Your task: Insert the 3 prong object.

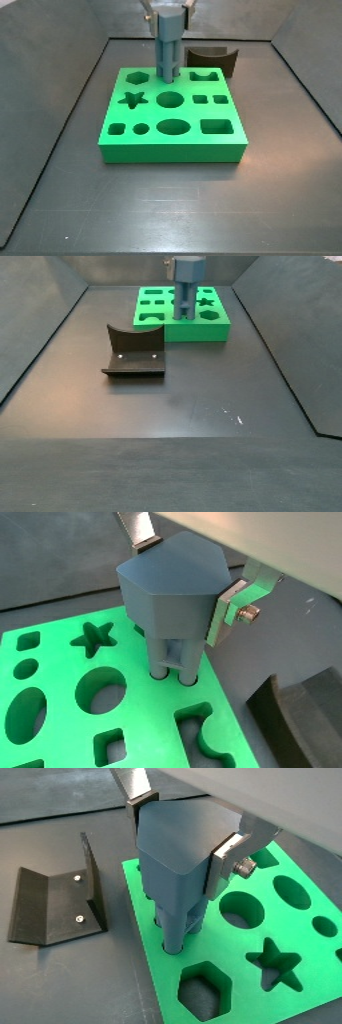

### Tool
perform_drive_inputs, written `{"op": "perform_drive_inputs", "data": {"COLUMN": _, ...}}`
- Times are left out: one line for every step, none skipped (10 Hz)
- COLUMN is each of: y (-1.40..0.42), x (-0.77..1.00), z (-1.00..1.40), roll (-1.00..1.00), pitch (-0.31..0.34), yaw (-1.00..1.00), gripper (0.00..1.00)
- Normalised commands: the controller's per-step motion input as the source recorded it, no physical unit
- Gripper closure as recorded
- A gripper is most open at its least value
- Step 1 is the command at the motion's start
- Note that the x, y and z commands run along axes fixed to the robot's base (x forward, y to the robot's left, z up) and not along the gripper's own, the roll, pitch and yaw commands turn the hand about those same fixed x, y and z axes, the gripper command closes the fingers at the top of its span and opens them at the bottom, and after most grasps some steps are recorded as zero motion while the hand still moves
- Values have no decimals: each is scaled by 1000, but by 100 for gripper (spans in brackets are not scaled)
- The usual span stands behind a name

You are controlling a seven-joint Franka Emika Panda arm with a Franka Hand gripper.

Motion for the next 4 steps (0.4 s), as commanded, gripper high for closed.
{"op": "perform_drive_inputs", "data": {"y": 0, "x": 197, "z": -643, "roll": -90, "pitch": -10, "yaw": -60, "gripper": 100}}
{"op": "perform_drive_inputs", "data": {"y": 0, "x": 137, "z": -429, "roll": 0, "pitch": 0, "yaw": 0, "gripper": 100}}
{"op": "perform_drive_inputs", "data": {"y": 0, "x": 31, "z": -169, "roll": -50, "pitch": -36, "yaw": 0, "gripper": 100}}
{"op": "perform_drive_inputs", "data": {"y": 0, "x": 0, "z": 0, "roll": 0, "pitch": 1, "yaw": 0, "gripper": 100}}
